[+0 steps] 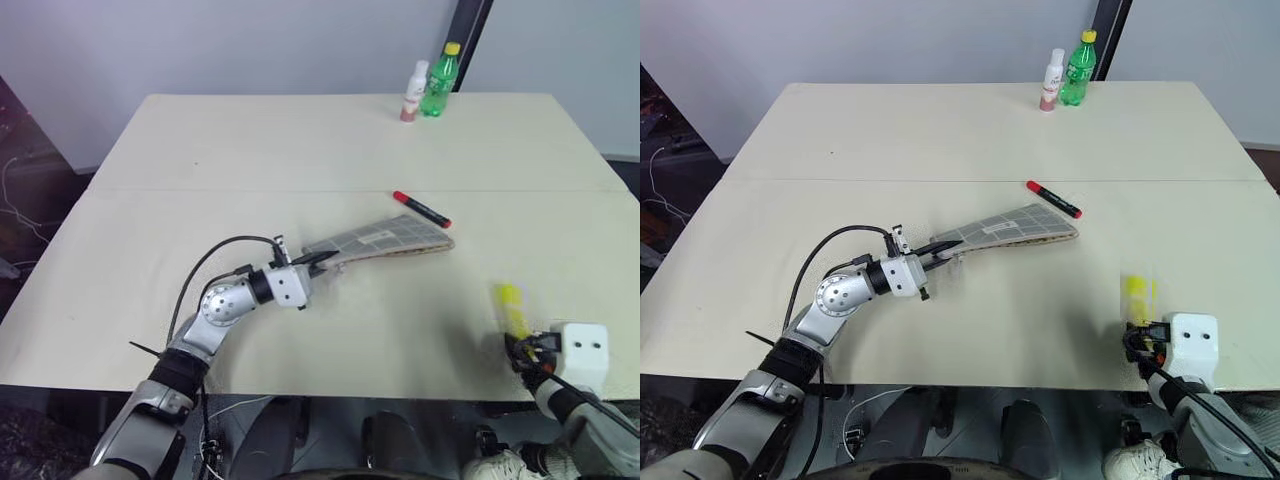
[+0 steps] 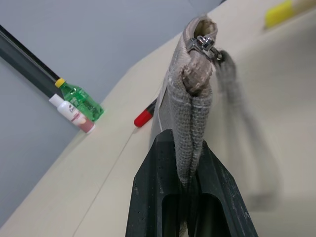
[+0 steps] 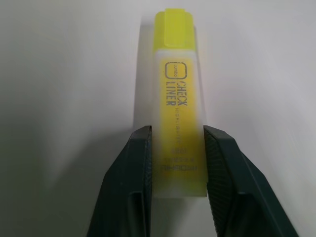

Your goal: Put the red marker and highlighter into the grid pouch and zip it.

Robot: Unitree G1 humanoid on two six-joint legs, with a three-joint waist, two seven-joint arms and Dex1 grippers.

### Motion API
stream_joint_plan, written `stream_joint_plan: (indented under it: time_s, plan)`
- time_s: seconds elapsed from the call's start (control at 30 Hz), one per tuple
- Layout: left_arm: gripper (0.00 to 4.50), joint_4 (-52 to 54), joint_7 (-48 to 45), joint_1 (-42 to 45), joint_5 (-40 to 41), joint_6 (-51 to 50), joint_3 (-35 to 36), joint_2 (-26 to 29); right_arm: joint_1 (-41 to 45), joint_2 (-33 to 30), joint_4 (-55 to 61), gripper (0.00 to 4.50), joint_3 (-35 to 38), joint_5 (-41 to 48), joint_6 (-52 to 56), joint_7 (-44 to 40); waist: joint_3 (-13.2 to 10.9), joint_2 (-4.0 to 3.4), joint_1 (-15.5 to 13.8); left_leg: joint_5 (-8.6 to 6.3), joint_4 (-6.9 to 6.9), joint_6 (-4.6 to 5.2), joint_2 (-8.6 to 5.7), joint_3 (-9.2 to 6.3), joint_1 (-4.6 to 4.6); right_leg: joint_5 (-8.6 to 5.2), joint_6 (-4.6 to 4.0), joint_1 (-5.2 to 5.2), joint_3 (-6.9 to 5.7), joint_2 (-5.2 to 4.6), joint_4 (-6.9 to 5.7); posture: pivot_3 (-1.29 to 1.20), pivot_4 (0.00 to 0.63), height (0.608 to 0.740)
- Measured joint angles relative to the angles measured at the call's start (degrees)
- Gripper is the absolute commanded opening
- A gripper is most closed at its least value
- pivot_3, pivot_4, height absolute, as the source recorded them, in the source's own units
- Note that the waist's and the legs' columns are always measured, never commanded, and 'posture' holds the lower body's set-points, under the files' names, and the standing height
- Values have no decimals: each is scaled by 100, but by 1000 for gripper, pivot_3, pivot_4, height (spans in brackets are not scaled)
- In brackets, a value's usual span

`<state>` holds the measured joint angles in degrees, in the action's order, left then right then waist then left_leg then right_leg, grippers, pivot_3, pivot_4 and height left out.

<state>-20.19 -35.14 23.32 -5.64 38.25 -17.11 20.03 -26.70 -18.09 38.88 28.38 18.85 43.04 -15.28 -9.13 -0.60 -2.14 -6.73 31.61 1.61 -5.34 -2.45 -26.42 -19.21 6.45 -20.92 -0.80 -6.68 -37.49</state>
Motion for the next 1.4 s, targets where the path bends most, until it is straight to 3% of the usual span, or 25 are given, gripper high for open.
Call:
stream_joint_plan:
  time_s: [0.07, 0.13, 0.23, 0.33, 0.57, 1.07, 1.4]
  plan:
    - [0, 3, -173, 0, 166, -127, 3, 16, -20, -458, -174, 894, -183, -158, -519, -411, -1, -2, -3, -1, 0, 2, -3, 11, -1, 1, 2, -4, 2, -2, 4, 0, 150, 740]
    - [0, 10, -392, 0, 260, -242, -1, 90, -112, -1083, -176, 894, -403, -265, -1722, -1401, -2, 0, 9, -3, 3, 8, 0, 17, 1, 3, 8, 0, 4, -1, 5, 0, 150, 740]
    - [0, 23, -593, 2, 324, -318, -3, 109, -140, -1559, -19, 894, -445, -24, -2983, -2597, -4, 3, -2, -13, 28, 23, 7, 7, 2, 8, 23, 16, -1, 8, 5, 0, 150, 740]
    - [0, 24, -640, 7, 362, -318, 0, 107, -154, -1889, -44, 894, -454, 42, -3513, -3211, -6, 8, -24, -16, 51, 28, 4, -11, 0, 15, 35, 38, -12, 8, 18, 0, 150, 740]
    - [0, 147, -638, 61, 300, -321, -8, 18, 123, -2028, -673, 894, -730, -218, -3820, -3357, -6, 14, -22, -16, 56, 29, 0, -9, 1, 24, 38, 45, -8, 1, 31, 0, 150, 740]
    - [0, 310, -607, -109, -34, -348, -202, 4, 510, -2200, -1311, 894, -418, 201, -3340, -3308, -7, 15, -17, -19, 54, 33, 1, -10, 0, 27, 45, 44, -8, 2, 33, 0, 150, 740]
    - [0, 307, -632, -35, -140, -221, -256, 53, 697, -2848, -1450, 894, -924, -724, -3620, -3466, -6, 14, -14, -19, 56, 33, 1, -8, 1, 27, 44, 44, -8, 2, 33, 0, 150, 740]
